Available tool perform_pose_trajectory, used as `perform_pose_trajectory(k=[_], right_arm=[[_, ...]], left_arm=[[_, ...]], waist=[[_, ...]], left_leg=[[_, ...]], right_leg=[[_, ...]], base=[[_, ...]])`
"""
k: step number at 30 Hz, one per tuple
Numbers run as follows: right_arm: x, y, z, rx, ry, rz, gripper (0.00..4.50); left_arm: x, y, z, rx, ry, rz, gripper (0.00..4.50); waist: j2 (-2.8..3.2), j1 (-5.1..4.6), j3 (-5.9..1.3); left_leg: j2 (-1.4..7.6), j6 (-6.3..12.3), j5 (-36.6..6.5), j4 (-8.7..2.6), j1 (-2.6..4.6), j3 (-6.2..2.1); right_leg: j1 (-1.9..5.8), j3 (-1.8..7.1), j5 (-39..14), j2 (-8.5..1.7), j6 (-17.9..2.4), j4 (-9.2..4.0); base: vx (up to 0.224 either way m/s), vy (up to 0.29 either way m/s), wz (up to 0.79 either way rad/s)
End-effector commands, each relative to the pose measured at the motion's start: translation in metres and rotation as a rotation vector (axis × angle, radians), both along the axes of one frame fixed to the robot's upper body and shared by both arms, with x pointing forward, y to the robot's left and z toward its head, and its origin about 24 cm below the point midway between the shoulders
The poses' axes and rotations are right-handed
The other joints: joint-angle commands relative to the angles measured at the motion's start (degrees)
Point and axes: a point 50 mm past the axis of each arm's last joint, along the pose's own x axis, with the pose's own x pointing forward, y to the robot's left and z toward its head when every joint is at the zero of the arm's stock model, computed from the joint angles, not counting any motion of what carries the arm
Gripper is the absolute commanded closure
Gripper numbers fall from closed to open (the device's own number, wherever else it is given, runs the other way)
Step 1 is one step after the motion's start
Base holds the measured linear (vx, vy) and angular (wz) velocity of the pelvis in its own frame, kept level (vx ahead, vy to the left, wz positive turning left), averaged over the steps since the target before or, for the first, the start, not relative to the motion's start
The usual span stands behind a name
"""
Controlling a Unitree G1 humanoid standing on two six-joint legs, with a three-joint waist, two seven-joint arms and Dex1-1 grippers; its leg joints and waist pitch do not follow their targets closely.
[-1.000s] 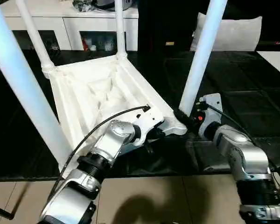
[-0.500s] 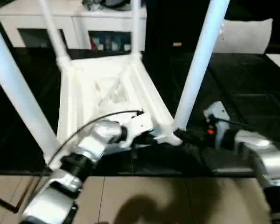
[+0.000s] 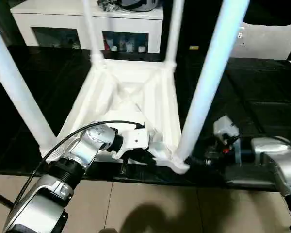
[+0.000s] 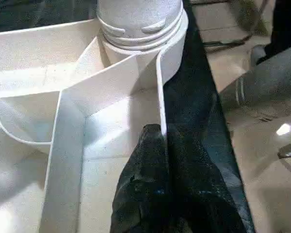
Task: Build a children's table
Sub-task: Rotate leg to tighten
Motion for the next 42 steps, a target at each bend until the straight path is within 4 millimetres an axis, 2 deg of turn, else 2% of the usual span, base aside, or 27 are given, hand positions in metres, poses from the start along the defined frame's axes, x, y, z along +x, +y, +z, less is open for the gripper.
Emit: perform_pose_trajectory(k=[1, 4, 6, 10, 16, 19, 24, 26, 27, 28, 29, 30, 31, 32, 33, 34, 35, 36, 37, 39, 41, 42], right_arm=[[0.002, 0.002, 0.005, 0.011, -0.024, 0.031, 1.30], [0.004, 0.004, 0.004, 0.022, -0.017, 0.040, 1.42], [0.004, 0.005, 0.003, 0.029, -0.010, 0.048, 1.74], [0.002, 0.006, 0.001, 0.039, 0.006, 0.062, 2.07], [-0.003, 0.007, -0.001, 0.065, 0.030, 0.063, 2.49], [-0.007, 0.013, -0.001, 0.141, 0.048, 0.003, 2.55], [-0.001, 0.020, -0.006, 0.140, 0.062, -0.130, 2.56], [0.011, 0.026, -0.014, 0.105, 0.081, -0.322, 2.56], [0.013, 0.028, -0.016, 0.099, 0.089, -0.365, 2.56], [0.016, 0.029, -0.017, 0.095, 0.098, -0.404, 2.56], [0.023, 0.033, -0.021, 0.069, 0.104, -0.506, 2.56], [0.027, 0.036, -0.024, 0.046, 0.095, -0.558, 2.56], [0.030, 0.037, -0.025, 0.030, 0.088, -0.588, 2.56], [0.034, 0.040, -0.027, 0.009, 0.074, -0.644, 2.56], [0.037, 0.043, -0.028, 0.006, 0.071, -0.676, 2.56], [0.041, 0.047, -0.030, 0.016, 0.078, -0.740, 2.56], [0.046, 0.052, -0.030, 0.036, 0.061, -0.784, 2.56], [0.049, 0.056, -0.030, 0.057, 0.047, -0.810, 2.56], [0.051, 0.062, -0.030, 0.072, 0.043, -0.824, 2.22], [0.052, 0.068, -0.029, 0.085, 0.039, -0.831, 1.89], [0.053, 0.071, -0.027, 0.100, 0.043, -0.838, 1.78], [0.052, 0.071, -0.026, 0.109, 0.043, -0.838, 1.66]], left_arm=[[-0.006, -0.006, -0.002, 0.040, 0.006, -0.092, 4.50], [-0.006, -0.006, -0.002, 0.037, 0.009, -0.096, 4.50], [-0.006, -0.006, -0.002, 0.033, 0.011, -0.096, 4.50], [-0.006, -0.006, -0.002, 0.033, 0.013, -0.095, 4.50], [-0.006, -0.005, -0.004, 0.025, 0.028, -0.072, 4.50], [-0.005, -0.011, -0.002, -0.028, 0.056, -0.021, 4.50], [0.001, -0.019, 0.000, -0.066, 0.062, 0.075, 4.50], [0.009, -0.029, 0.002, -0.112, 0.064, 0.190, 4.50], [0.010, -0.032, 0.002, -0.119, 0.066, 0.212, 4.50], [0.011, -0.034, 0.003, -0.124, 0.069, 0.230, 4.50], [0.013, -0.040, 0.003, -0.131, 0.077, 0.285, 4.50], [0.015, -0.044, 0.003, -0.138, 0.081, 0.314, 4.50], [0.015, -0.046, 0.003, -0.142, 0.083, 0.331, 4.50], [0.017, -0.051, 0.004, -0.153, 0.086, 0.369, 4.50], [0.018, -0.054, 0.004, -0.160, 0.085, 0.393, 4.50], [0.021, -0.061, 0.005, -0.178, 0.080, 0.445, 4.50], [0.024, -0.067, 0.006, -0.202, 0.077, 0.496, 4.50], [0.025, -0.072, 0.006, -0.219, 0.074, 0.534, 4.50], [0.027, -0.077, 0.007, -0.230, 0.063, 0.566, 4.50], [0.028, -0.082, 0.007, -0.241, 0.048, 0.601, 4.50], [0.028, -0.084, 0.008, -0.234, 0.044, 0.605, 4.50], [0.028, -0.084, 0.008, -0.229, 0.041, 0.603, 4.50]], waist=[[-0.84, -0.24, -3.98], [-0.92, -0.29, -3.98], [-0.92, -0.26, -4.02], [-0.89, -0.20, -4.10], [-0.88, -0.13, -4.04], [-0.67, 0.21, -4.04], [-0.69, -0.30, -3.71], [-0.76, -0.85, -3.45], [-0.72, -1.24, -3.08], [-0.88, -2.27, -3.13], [-0.90, -2.69, -3.13], [-0.64, -3.10, -3.04], [-0.80, -4.23, -2.97], [-0.34, -4.97, -3.14], [0.10, -5.77, -3.36], [0.35, -6.04, -3.51], [0.53, -6.62, -3.56], [0.65, -6.77, -3.50], [0.41, -7.12, -3.47], [0.17, -7.06, -3.44], [-0.10, -6.57, -3.58], [-0.02, -6.41, -3.64]], left_leg=[[1.75, 4.12, -7.9, -3.80, -0.05, 0.03], [1.66, 4.00, -7.7, -3.78, -0.09, 0.03], [1.65, 4.03, -7.3, -3.75, -0.15, 0.01], [1.69, 4.31, -6.6, -3.68, -0.20, 0.02], [1.64, 4.23, -6.9, -3.71, -0.17, 0.06], [1.69, 4.09, -7.1, -3.74, -0.11, 0.02], [1.37, 2.96, -9.3, -3.94, 0.08, 0.00], [1.12, 2.19, -10.4, -3.95, 0.17, 0.02], [0.69, 1.35, -12.0, -3.85, 0.39, -0.06], [0.20, 0.42, -14.1, -3.59, 0.38, -0.41], [0.20, 0.42, -14.3, -3.57, 0.38, -0.46], [0.24, 0.30, -14.9, -3.57, 0.46, -0.52], [0.09, 0.05, -16.3, -3.36, 0.18, -0.75], [0.23, 0.34, -17.4, -3.37, 0.18, -1.03], [0.73, 1.11, -18.0, -3.59, 0.15, -1.28], [1.06, 1.18, -18.1, -3.72, 0.16, -1.51], [1.41, 1.31, -18.6, -4.00, 0.00, -1.86], [1.54, 1.40, -19.4, -4.08, 0.15, -1.90], [1.41, 1.64, -20.4, -3.90, 0.59, -1.78], [1.16, 2.06, -19.3, -3.88, 0.59, -1.62], [0.88, 3.14, -15.3, -4.02, 0.18, -1.34], [0.95, 3.31, -14.2, -4.09, 0.09, -1.33]], right_leg=[[3.67, 3.10, -19.8, -3.75, -8.1, -3.54], [3.67, 3.06, -20.3, -3.71, -7.8, -3.59], [3.71, 3.08, -20.0, -3.66, -7.7, -3.51], [3.71, 3.08, -18.6, -3.66, -8.2, -3.32], [3.74, 3.06, -19.6, -3.60, -7.7, -3.46], [3.72, 3.06, -20.2, -3.70, -7.5, -3.59], [3.53, 2.79, -25.1, -3.60, -5.7, -4.48], [3.38, 2.57, -28.4, -3.45, -4.4, -5.01], [3.10, 2.00, -32.5, -3.35, -2.9, -5.82], [3.44, 1.01, -37.9, -3.49, 0.4, -6.68], [3.38, 0.96, -38.3, -3.46, 1.0, -6.92], [3.19, 0.79, -38.3, -3.33, 1.1, -6.99], [3.37, -0.08, -39.4, -3.27, 2.1, -7.56], [3.76, -0.71, -39.2, -3.42, 2.8, -7.99], [4.26, -1.18, -36.9, -3.66, 2.6, -8.26], [4.42, -1.19, -34.9, -3.88, 2.0, -8.06], [4.63, -1.32, -31.8, -3.95, 0.6, -7.89], [4.48, -1.36, -31.0, -3.98, 0.0, -7.94], [4.30, -1.60, -30.2, -3.92, -0.6, -8.16], [4.32, -1.41, -29.1, -4.08, -1.6, -8.07], [4.56, -0.59, -27.1, -4.18, -3.0, -7.38], [4.60, -0.33, -26.1, -4.29, -3.5, -7.12]], base=[[0.000, 0.000, 0.00], [0.000, 0.000, 0.00], [0.000, 0.000, 0.00], [0.000, 0.000, 0.00], [0.000, 0.000, 0.00], [0.000, 0.000, 0.00], [0.000, 0.000, 0.00], [0.000, 0.000, 0.00], [0.000, 0.000, 0.00], [0.000, 0.000, 0.00], [0.000, 0.000, 0.00], [0.000, 0.000, 0.00], [0.000, 0.000, 0.00], [0.000, 0.000, 0.00], [-0.023, 0.052, -0.16], [0.000, 0.000, 0.00], [0.000, 0.000, 0.00], [0.000, 0.000, 0.00], [0.000, 0.000, 0.00], [0.000, 0.000, 0.00], [0.000, 0.000, 0.00], [0.000, 0.000, 0.00]])
